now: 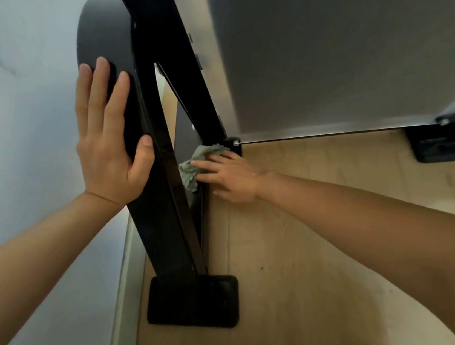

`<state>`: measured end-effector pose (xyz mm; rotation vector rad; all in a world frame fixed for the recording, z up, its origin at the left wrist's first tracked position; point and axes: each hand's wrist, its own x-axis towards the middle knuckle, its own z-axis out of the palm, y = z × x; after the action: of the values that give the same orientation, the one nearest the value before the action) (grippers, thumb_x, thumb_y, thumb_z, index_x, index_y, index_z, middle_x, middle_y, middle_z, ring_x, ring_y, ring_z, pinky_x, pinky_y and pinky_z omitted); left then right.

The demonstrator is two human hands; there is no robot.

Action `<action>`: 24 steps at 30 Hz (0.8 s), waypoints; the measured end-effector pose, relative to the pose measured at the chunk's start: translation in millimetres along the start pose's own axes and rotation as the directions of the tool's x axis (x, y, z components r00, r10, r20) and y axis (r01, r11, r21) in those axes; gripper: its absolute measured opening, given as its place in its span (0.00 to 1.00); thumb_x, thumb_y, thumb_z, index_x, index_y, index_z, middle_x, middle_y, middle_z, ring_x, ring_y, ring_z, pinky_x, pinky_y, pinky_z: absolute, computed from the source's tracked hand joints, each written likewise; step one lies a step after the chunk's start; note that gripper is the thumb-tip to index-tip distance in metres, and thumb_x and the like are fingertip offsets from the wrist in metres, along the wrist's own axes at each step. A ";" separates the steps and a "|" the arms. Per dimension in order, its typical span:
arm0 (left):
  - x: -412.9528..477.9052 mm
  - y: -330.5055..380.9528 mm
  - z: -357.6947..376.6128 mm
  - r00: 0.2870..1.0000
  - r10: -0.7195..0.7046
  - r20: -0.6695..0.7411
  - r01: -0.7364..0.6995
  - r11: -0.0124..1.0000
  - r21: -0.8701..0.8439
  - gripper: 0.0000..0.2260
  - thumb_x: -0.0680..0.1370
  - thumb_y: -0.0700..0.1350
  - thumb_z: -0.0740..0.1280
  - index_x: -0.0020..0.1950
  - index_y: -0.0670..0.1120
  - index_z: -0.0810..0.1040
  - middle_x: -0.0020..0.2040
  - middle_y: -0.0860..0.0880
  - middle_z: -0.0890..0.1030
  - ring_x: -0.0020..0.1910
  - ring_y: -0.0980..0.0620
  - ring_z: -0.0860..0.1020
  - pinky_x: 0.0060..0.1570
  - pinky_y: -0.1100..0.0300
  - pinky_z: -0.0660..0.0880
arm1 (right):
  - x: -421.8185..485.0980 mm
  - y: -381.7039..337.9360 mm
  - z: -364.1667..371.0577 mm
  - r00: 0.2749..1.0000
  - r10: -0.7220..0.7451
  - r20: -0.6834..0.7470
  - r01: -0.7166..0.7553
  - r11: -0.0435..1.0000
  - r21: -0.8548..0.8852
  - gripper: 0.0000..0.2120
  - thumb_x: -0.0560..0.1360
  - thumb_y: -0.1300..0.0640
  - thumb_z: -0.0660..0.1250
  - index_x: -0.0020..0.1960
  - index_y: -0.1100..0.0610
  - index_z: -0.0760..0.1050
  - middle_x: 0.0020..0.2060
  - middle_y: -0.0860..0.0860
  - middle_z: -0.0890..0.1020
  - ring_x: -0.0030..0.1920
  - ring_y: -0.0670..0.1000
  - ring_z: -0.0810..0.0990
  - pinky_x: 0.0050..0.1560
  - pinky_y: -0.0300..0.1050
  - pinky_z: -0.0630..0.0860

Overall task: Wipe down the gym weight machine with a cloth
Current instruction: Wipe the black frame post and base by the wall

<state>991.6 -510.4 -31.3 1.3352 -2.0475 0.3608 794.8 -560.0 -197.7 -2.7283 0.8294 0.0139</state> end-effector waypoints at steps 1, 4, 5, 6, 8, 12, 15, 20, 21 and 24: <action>0.1 0.4 0.3 1.000 0.001 0.002 -0.001 1.000 0.000 0.28 0.80 0.49 0.57 0.75 0.32 0.65 0.76 0.29 0.62 0.77 0.32 0.55 0.79 0.56 0.51 | 1.5 3.5 -2.4 0.999 0.039 0.005 -0.039 0.998 0.041 0.30 0.80 0.44 0.62 0.80 0.45 0.58 0.82 0.45 0.49 0.81 0.53 0.48 0.79 0.56 0.46; 0.4 0.3 1.2 1.000 -0.002 0.006 0.001 1.000 0.007 0.28 0.80 0.49 0.57 0.75 0.32 0.65 0.76 0.29 0.62 0.77 0.30 0.56 0.79 0.56 0.51 | 0.7 1.3 -3.1 0.997 0.080 0.000 -0.079 0.990 0.117 0.33 0.78 0.36 0.61 0.80 0.46 0.59 0.82 0.45 0.48 0.81 0.52 0.46 0.79 0.55 0.44; 0.6 0.2 1.4 1.000 -0.001 0.005 0.001 1.000 0.010 0.28 0.80 0.48 0.57 0.75 0.31 0.65 0.75 0.29 0.63 0.77 0.29 0.56 0.79 0.56 0.51 | -1.6 -3.1 -0.6 0.997 0.075 -0.002 -0.074 0.990 0.121 0.35 0.78 0.34 0.60 0.80 0.47 0.59 0.82 0.46 0.48 0.81 0.52 0.45 0.78 0.55 0.44; 0.7 0.5 1.4 1.000 0.003 0.002 -0.003 1.000 0.013 0.28 0.80 0.48 0.57 0.75 0.31 0.65 0.75 0.29 0.63 0.76 0.28 0.57 0.79 0.56 0.51 | -4.6 -7.5 3.3 0.998 0.065 -0.003 -0.064 0.991 0.119 0.36 0.77 0.33 0.60 0.80 0.47 0.58 0.82 0.46 0.48 0.81 0.53 0.44 0.78 0.55 0.43; 1.1 1.0 1.4 1.000 0.013 -0.001 -0.013 1.000 0.015 0.28 0.80 0.47 0.58 0.74 0.30 0.65 0.75 0.28 0.63 0.76 0.26 0.57 0.79 0.56 0.52 | -11.4 -14.9 11.0 0.999 0.035 -0.004 -0.035 0.994 0.105 0.38 0.77 0.32 0.59 0.81 0.49 0.56 0.82 0.47 0.47 0.81 0.54 0.41 0.79 0.55 0.40; 2.2 1.8 1.4 1.000 0.018 -0.004 -0.018 1.000 0.019 0.28 0.80 0.47 0.58 0.74 0.30 0.65 0.75 0.28 0.63 0.75 0.25 0.58 0.79 0.56 0.52 | -13.8 -16.4 14.0 0.999 -0.047 0.021 0.045 0.997 0.069 0.37 0.78 0.34 0.60 0.81 0.49 0.56 0.82 0.47 0.49 0.81 0.53 0.41 0.78 0.53 0.37; 2.2 2.6 0.5 1.000 0.015 -0.003 -0.015 1.000 0.017 0.28 0.80 0.47 0.58 0.74 0.30 0.65 0.75 0.28 0.63 0.76 0.27 0.57 0.79 0.57 0.52 | -0.7 -2.3 3.7 0.999 -0.033 0.026 0.033 0.999 0.002 0.34 0.80 0.36 0.58 0.80 0.47 0.55 0.82 0.46 0.48 0.81 0.52 0.43 0.79 0.55 0.40; 0.0 -2.0 2.8 0.999 0.035 0.009 -0.035 0.999 0.002 0.28 0.81 0.47 0.57 0.75 0.31 0.64 0.76 0.28 0.62 0.76 0.26 0.56 0.79 0.45 0.52 | 12.4 1.1 -9.9 0.999 0.047 0.007 -0.047 0.998 0.043 0.28 0.82 0.49 0.60 0.80 0.48 0.58 0.82 0.46 0.51 0.81 0.53 0.47 0.79 0.52 0.43; -0.8 -2.6 2.9 0.999 0.034 0.008 -0.034 0.999 0.001 0.28 0.81 0.48 0.57 0.75 0.31 0.64 0.76 0.28 0.62 0.76 0.26 0.56 0.79 0.43 0.53 | 9.1 -3.6 -9.0 0.999 0.034 0.001 -0.034 0.998 0.053 0.28 0.81 0.52 0.61 0.79 0.48 0.60 0.81 0.47 0.52 0.81 0.53 0.47 0.79 0.52 0.43; -1.3 -3.1 2.4 0.999 0.036 0.002 -0.036 0.999 0.003 0.28 0.81 0.48 0.57 0.75 0.31 0.64 0.75 0.28 0.62 0.76 0.26 0.56 0.79 0.42 0.53 | -7.6 -18.0 -4.6 0.999 -0.039 0.004 0.039 0.997 0.062 0.29 0.78 0.59 0.62 0.78 0.49 0.62 0.81 0.48 0.56 0.81 0.54 0.48 0.79 0.53 0.43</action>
<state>993.8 -512.2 -34.3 1.3025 -2.0758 0.3781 797.9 -542.9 -187.8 -2.6847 0.7625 -0.0123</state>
